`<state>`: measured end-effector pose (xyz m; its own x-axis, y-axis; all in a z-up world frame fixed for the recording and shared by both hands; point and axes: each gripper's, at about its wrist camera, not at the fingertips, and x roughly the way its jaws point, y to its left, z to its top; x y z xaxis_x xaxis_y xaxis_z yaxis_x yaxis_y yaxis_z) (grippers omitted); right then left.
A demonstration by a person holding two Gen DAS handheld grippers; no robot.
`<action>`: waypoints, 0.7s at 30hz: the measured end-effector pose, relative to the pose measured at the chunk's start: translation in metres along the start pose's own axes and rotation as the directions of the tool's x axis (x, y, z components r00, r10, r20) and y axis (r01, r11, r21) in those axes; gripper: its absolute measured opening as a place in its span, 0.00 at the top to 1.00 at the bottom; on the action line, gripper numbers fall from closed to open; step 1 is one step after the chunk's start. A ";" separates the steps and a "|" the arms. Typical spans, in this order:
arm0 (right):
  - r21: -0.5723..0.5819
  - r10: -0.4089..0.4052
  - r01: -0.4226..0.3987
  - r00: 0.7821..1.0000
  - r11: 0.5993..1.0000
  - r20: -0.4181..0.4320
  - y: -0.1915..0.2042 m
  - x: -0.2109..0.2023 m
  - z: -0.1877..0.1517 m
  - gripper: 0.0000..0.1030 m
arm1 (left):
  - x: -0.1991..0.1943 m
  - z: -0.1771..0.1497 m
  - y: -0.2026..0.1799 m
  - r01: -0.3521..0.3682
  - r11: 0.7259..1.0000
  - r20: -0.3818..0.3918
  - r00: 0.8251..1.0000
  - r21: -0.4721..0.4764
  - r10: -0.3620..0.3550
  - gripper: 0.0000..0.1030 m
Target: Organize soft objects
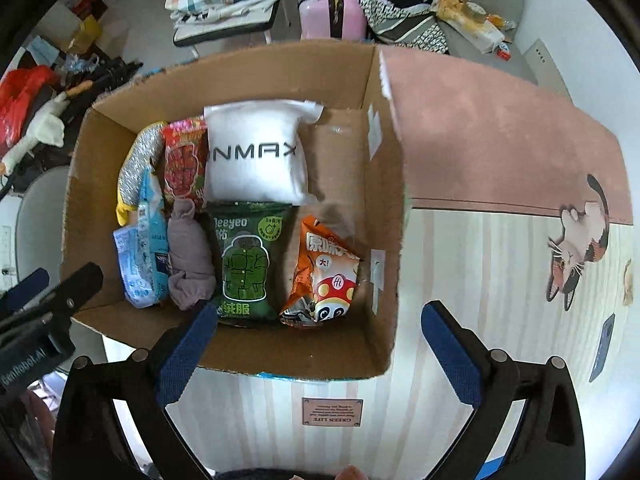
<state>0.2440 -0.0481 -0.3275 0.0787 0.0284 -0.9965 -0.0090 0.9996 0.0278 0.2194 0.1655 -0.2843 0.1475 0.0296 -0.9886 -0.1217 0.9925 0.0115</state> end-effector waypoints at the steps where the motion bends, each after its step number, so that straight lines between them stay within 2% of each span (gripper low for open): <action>1: -0.001 -0.002 0.002 1.000 1.000 0.010 -0.001 -0.005 -0.001 0.00 | -0.005 -0.002 -0.001 -0.001 1.000 0.007 1.000 0.002 0.001 0.03; 5: -0.020 -0.003 0.004 0.999 1.000 0.043 -0.003 -0.027 -0.008 0.00 | -0.026 -0.007 -0.008 -0.002 1.000 0.046 0.999 0.018 0.001 0.03; 11: -0.034 0.026 -0.022 0.992 0.999 0.121 -0.010 -0.080 -0.034 0.00 | -0.081 -0.028 -0.015 -0.001 1.000 0.130 0.992 0.029 -0.003 0.03; 21: -0.077 0.074 -0.054 0.955 0.996 0.288 -0.022 -0.195 -0.091 0.00 | -0.192 -0.070 -0.019 -0.002 0.999 0.301 0.954 0.038 -0.010 0.03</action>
<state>0.1377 -0.0762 -0.1410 0.3614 0.1027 -0.9267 -0.0900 0.9931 0.0750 0.1244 0.1326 -0.1054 0.4372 0.0544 -0.8977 -0.0848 0.9962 0.0191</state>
